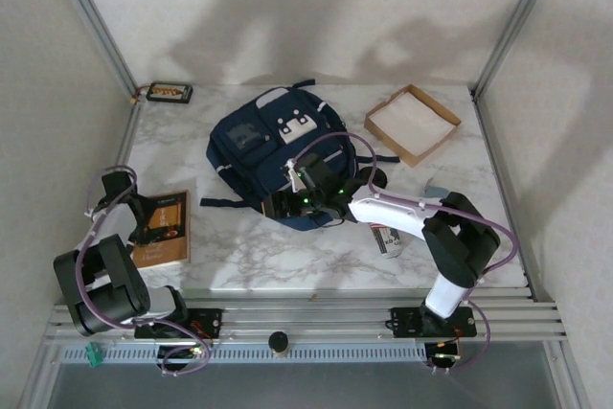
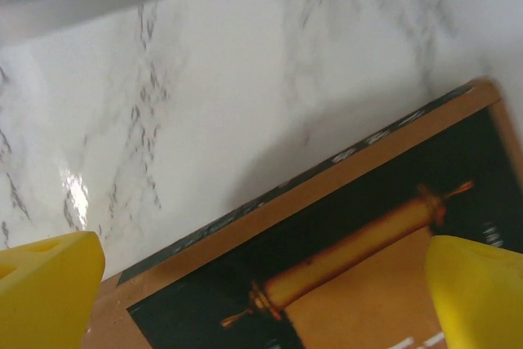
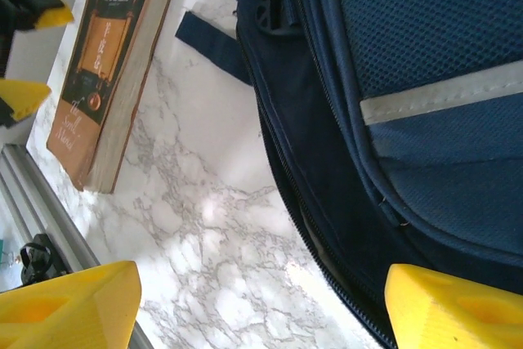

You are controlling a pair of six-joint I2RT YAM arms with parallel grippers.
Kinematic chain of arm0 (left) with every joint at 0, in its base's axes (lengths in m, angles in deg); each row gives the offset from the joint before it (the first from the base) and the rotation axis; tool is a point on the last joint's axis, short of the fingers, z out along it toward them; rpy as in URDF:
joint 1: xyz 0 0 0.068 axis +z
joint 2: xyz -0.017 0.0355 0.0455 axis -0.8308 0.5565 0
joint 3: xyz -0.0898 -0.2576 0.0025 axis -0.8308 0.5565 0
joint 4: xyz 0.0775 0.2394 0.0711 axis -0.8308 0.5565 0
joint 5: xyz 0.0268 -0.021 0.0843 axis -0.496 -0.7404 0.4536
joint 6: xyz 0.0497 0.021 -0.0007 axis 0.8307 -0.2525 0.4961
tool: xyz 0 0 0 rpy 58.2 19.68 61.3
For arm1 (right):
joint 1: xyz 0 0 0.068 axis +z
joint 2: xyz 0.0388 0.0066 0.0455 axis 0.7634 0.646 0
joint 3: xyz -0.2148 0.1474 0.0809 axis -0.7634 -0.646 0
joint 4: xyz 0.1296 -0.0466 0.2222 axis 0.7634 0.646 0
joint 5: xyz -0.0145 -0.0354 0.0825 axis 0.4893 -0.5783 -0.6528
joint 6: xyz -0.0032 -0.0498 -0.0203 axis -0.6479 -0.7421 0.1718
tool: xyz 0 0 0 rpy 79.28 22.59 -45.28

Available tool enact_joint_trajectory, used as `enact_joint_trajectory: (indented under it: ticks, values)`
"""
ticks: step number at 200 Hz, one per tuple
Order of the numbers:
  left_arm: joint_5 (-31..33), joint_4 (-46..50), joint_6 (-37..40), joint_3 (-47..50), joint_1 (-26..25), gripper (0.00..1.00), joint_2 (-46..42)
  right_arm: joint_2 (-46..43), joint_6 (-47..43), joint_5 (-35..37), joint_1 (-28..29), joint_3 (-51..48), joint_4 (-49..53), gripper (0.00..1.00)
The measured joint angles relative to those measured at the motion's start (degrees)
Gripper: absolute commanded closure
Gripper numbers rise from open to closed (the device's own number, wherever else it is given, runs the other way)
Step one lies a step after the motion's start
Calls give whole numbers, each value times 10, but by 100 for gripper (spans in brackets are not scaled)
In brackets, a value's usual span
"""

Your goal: Pack books, pencil case, and school supplies into a backpack

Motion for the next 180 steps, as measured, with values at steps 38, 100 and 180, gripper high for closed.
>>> enact_joint_trajectory:
  ticks: [38,100,180]
  values:
    - [-12,-15,7,23,-1,1,5,0,-7,0,-18,5,10,17]
    - [-12,-43,-31,78,-78,1,-59,21,-13,9,-26,40,31,13]
    - [-75,-15,-96,120,-188,1,-150,196,28,-9,46,209,22,17]
